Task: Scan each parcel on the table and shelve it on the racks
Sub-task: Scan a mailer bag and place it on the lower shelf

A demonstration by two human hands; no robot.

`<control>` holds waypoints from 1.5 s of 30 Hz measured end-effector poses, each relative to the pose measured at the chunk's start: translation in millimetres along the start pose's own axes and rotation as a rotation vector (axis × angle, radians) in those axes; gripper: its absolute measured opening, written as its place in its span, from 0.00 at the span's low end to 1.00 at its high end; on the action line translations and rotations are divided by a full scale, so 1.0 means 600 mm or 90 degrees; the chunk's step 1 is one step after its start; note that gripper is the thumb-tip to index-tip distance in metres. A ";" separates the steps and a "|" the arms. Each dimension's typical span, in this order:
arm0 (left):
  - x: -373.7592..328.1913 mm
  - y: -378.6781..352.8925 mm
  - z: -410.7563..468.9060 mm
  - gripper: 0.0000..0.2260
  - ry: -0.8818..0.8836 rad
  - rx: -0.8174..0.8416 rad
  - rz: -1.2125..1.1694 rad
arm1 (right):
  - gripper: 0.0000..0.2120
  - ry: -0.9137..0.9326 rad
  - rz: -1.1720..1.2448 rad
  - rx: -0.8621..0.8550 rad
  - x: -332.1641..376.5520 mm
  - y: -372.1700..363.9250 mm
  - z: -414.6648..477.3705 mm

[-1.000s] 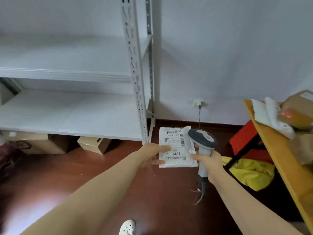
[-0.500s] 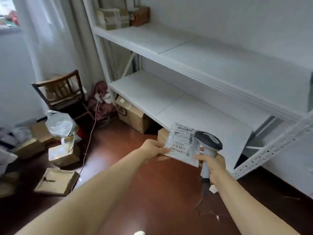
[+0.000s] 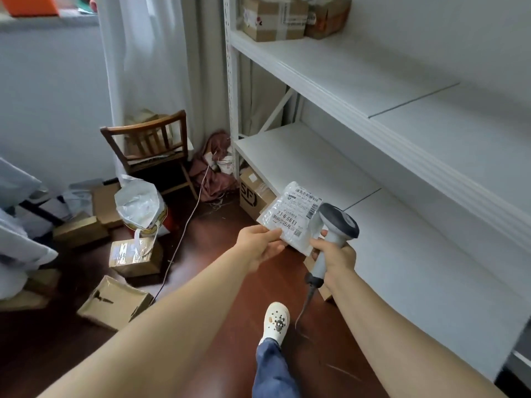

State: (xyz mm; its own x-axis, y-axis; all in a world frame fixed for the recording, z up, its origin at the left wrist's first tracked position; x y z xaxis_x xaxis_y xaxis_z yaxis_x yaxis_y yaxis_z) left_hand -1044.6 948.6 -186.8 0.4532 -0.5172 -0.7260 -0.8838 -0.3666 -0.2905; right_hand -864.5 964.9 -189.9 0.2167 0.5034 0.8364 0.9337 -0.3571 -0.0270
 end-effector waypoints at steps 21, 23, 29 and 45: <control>-0.185 0.054 0.790 0.11 0.035 -0.211 0.017 | 0.07 -0.091 -0.278 0.060 0.086 -0.405 0.636; -0.184 0.058 0.866 0.10 0.022 -0.209 0.022 | 0.07 -0.077 -0.268 0.037 0.070 -0.432 0.693; -0.150 0.068 1.039 0.09 0.017 -0.205 0.003 | 0.07 -0.077 -0.285 0.017 0.024 -0.493 0.822; -0.136 -0.009 1.116 0.28 -0.337 0.093 1.061 | 0.08 -0.111 -0.230 -0.037 -0.023 -0.549 0.945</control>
State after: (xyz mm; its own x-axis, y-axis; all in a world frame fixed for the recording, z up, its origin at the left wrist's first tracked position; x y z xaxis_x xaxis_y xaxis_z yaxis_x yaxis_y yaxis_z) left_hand -1154.5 1510.4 -543.6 -0.9235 0.0610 -0.3786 -0.3399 0.3271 0.8818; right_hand -1013.5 1521.7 -502.8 -0.0723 0.7290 0.6807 0.9420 -0.1744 0.2867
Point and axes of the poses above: each hand's wrist, its own z-axis towards the middle knuckle, its own y-axis out of the back of the hand, x = y × z, the point moved 6 cm from there along z, towards the middle knuckle, and after that the axes turned 1 degree about -y, right-handed, at the moved point
